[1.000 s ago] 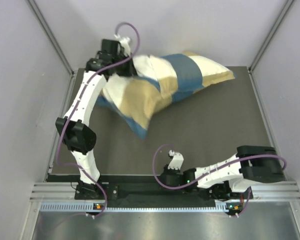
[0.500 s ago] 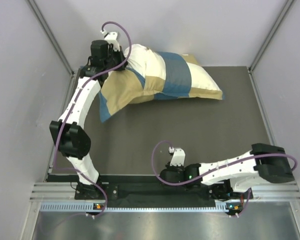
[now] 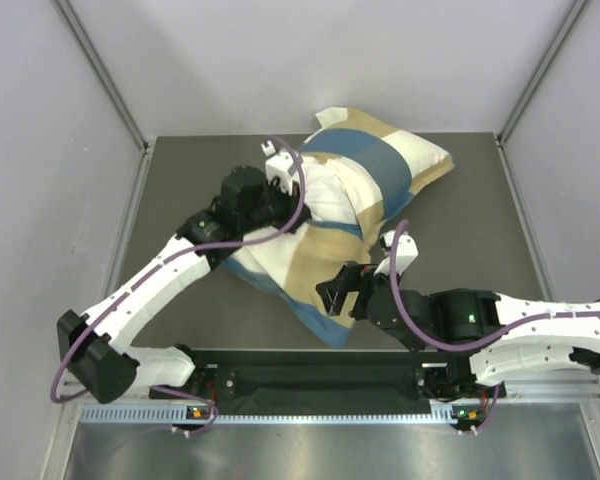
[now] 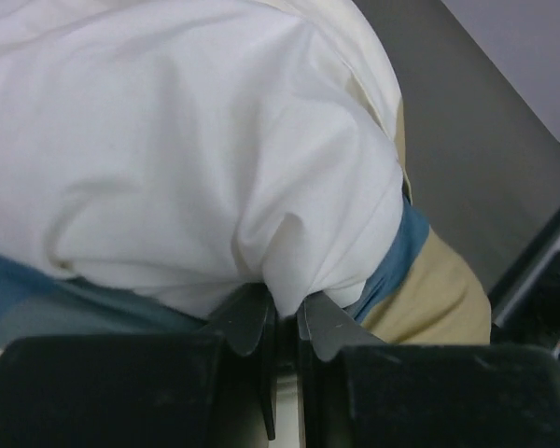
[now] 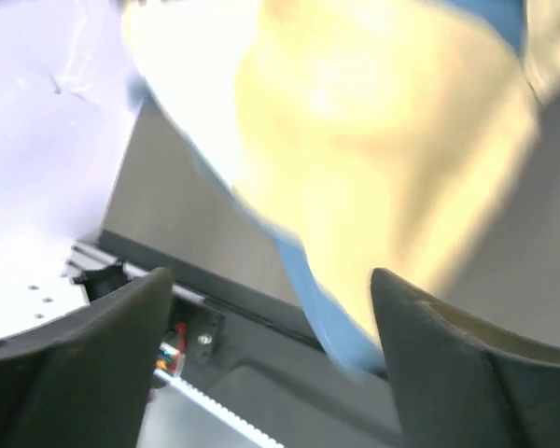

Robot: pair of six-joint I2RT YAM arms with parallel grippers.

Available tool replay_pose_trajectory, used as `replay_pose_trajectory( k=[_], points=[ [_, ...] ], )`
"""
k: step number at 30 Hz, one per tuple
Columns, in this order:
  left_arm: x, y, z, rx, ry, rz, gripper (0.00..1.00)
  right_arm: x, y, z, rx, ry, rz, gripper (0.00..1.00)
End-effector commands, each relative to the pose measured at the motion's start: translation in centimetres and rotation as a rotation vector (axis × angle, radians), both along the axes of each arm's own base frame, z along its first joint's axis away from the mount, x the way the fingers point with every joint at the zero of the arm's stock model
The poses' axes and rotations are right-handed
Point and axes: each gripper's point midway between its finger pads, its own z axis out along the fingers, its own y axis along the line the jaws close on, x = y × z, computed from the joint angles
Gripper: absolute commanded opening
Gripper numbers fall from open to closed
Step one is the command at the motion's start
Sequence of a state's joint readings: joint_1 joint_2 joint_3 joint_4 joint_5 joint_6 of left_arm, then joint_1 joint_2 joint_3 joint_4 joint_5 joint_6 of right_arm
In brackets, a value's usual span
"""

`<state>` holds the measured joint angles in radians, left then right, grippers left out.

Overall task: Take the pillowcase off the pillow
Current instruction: Pull out the pillow

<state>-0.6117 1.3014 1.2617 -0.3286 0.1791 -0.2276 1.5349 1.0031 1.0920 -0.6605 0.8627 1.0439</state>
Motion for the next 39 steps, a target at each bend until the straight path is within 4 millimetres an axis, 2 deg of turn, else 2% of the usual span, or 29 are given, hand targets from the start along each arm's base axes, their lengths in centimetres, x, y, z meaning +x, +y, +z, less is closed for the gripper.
replay_pose_trajectory(
  k=[1,5,8,10,15,18,25,28,33,39],
  points=[
    [-3.2,-1.9,8.3,-0.258,-0.184,-0.055,0.0,0.9,-2.1,-1.6,-0.078,-0.032,-0.039,0.92],
    [-4.6,-2.5,6.4,-0.255,-0.141,-0.072,0.0,0.6,-3.4,-6.0,-0.136,0.024,-0.068,1.0],
    [-5.7,-3.1,5.7,-0.272,-0.115,-0.106,0.0,0.7,-3.9,-8.2,-0.158,0.044,-0.104,1.0],
    [-6.6,-3.7,5.1,-0.278,-0.099,-0.135,0.0,1.1,-4.3,-8.7,-0.161,0.033,-0.147,1.0],
    [-7.6,-4.8,2.7,-0.238,-0.067,-0.153,0.0,2.2,-4.9,-6.1,-0.105,-0.023,-0.214,1.0],
    [-7.5,-4.8,2.1,-0.228,-0.06,-0.143,0.0,2.5,-5.6,-4.9,-0.118,-0.055,-0.217,1.0],
    [-8.0,-5.3,1.9,-0.228,-0.056,-0.172,0.0,3.7,-7.8,-4.8,-0.149,-0.103,-0.268,1.0],
    [-8.2,-5.6,1.6,-0.227,-0.047,-0.188,0.0,4.4,-8.1,-3.8,-0.166,-0.146,-0.273,1.0],
    [-8.6,-6.1,1.5,-0.23,-0.045,-0.203,0.0,5.9,-7.2,-2.4,-0.151,-0.182,-0.242,1.0],
    [-8.7,-6.8,1.5,-0.231,-0.04,-0.224,0.0,7.5,-4.8,-3.4,-0.153,-0.176,-0.138,0.98]
  ],
)
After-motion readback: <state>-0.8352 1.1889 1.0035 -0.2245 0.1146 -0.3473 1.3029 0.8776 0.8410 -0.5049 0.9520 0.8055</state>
